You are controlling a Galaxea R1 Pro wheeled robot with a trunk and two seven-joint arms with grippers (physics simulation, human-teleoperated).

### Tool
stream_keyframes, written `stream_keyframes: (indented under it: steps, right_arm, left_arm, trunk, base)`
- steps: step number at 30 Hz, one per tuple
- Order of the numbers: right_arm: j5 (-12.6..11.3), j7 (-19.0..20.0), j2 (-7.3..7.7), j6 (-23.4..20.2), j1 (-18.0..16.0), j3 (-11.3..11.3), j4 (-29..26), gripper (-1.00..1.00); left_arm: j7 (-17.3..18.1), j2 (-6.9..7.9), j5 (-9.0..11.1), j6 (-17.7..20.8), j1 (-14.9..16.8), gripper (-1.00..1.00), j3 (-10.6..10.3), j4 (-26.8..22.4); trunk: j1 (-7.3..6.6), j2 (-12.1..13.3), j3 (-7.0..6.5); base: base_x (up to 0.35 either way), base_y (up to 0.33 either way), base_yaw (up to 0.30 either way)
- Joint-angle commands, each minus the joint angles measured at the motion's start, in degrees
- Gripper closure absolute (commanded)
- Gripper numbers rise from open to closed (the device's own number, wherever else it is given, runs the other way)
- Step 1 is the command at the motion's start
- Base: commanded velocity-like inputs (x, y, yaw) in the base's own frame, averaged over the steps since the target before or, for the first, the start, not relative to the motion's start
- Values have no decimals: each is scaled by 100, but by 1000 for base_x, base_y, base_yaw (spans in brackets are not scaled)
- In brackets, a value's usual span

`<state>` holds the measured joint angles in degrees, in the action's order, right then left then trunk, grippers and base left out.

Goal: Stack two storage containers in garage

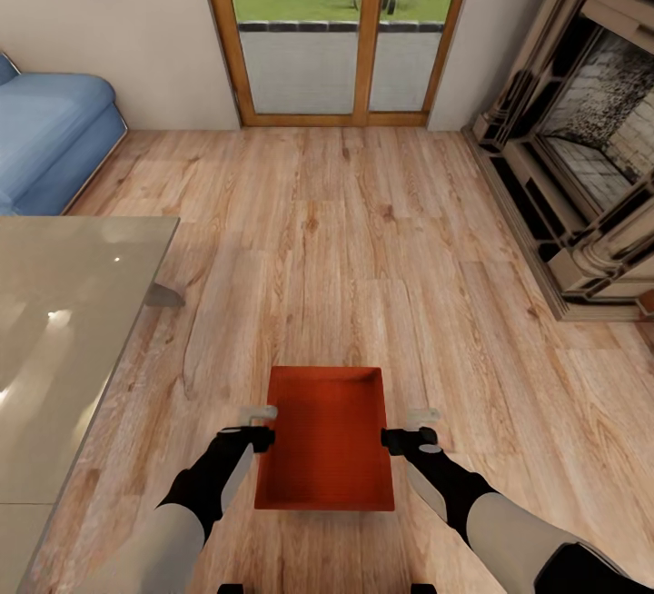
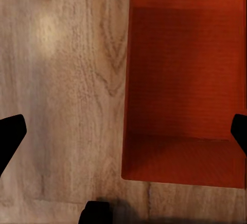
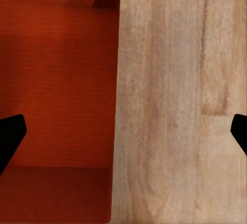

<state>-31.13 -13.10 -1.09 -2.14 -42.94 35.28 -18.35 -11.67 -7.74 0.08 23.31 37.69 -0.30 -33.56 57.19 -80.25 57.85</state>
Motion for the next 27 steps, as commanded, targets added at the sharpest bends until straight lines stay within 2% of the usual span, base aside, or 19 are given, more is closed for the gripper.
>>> stream_keyframes:
  steps: [1, 4, 27]
  right_arm:
    - [-34, -37, 4, -23, -3, 48, -11, -100]
    - [-16, -13, -5, 6, -3, 75, -65, -100]
    - [-16, -9, -14, 82, -3, 75, -63, -100]
  left_arm:
    - [-12, -1, 2, 19, -1, -100, -4, -19]
    - [-38, 41, -17, -20, -1, -100, -31, -67]
    - [-73, 43, -17, -31, 10, -100, -38, -86]
  trunk:
    - [0, -2, 3]
    - [0, -2, 3]
    - [0, -2, 3]
  base:
    - [0, 0, 0]
    - [0, 0, 0]
    - [0, 0, 0]
